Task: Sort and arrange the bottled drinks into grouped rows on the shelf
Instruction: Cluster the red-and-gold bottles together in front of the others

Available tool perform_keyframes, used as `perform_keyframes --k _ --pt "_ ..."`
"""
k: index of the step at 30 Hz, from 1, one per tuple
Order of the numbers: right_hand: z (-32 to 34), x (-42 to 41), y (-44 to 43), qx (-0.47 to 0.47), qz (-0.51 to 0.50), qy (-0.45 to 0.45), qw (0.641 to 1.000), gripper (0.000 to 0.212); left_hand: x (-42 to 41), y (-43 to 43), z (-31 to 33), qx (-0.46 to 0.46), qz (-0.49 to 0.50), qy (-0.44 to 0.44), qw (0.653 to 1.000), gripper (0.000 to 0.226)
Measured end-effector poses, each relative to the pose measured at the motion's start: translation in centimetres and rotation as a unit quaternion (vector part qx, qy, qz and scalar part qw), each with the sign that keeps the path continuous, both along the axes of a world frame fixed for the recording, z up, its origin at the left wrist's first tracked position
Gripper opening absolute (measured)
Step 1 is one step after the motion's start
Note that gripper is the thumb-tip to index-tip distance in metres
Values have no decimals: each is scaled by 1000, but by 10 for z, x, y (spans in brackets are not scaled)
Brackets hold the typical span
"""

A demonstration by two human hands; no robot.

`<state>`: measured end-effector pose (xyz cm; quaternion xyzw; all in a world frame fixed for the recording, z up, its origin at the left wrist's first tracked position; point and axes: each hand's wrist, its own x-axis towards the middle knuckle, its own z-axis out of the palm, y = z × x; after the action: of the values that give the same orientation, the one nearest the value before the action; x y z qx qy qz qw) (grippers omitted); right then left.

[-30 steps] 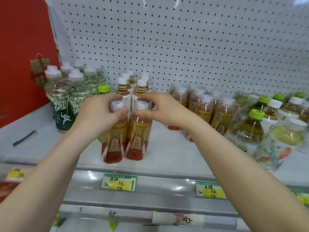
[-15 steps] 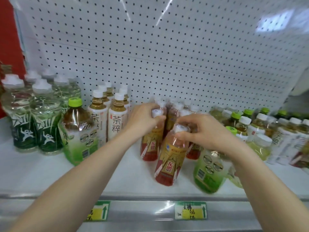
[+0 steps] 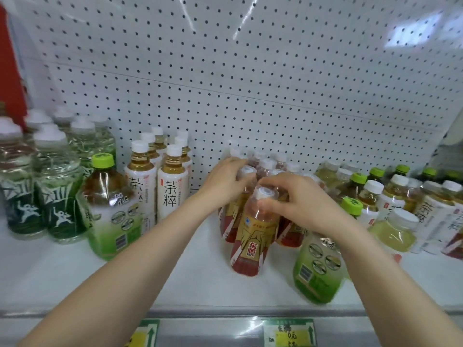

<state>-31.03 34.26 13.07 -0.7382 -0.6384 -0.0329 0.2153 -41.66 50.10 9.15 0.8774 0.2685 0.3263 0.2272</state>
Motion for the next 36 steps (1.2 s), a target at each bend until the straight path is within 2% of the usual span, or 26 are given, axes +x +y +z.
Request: perform_keyframes --k 5,8,13,16,18,20,21,23,25,27,31,34,36 --pt "2 3 20 -20 -5 -5 1000 53 -25 -6 -6 19 -53 -87 995 35" --pt "3 3 21 -28 -8 0 1000 56 -34 -11 -12 29 -73 -73 994 32" --pt "-1 2 17 -20 -8 0 1000 53 -44 -21 -10 31 -68 -34 997 39" --pt "-7 3 12 -19 -20 25 999 56 -67 -30 -9 132 -24 -61 989 40" --pt "-17 -1 8 12 -37 28 999 56 -98 -30 -12 224 47 -138 964 37" --pt "-30 -7 4 85 -56 1 995 52 -136 -22 -23 264 150 -205 930 38" --pt "-38 -10 4 123 -67 -16 990 50 -156 -15 -29 252 203 -214 922 42" --pt "-53 -20 5 188 -89 -23 978 44 -187 -3 -42 159 279 -191 927 56" --pt "-68 -30 8 241 -112 -4 964 40 -203 8 -51 30 293 -149 944 74" --pt "-78 -38 12 274 -132 15 953 39 -210 15 -53 -57 258 -122 957 81" --pt "-86 -46 17 292 -142 49 944 40 -229 26 -44 -100 201 -88 970 79" --pt "-90 -48 18 299 -145 57 941 39 -245 25 -46 -81 204 -69 973 90" --pt "-91 -50 18 302 -151 53 940 39 -252 19 -54 -77 200 -89 973 96"
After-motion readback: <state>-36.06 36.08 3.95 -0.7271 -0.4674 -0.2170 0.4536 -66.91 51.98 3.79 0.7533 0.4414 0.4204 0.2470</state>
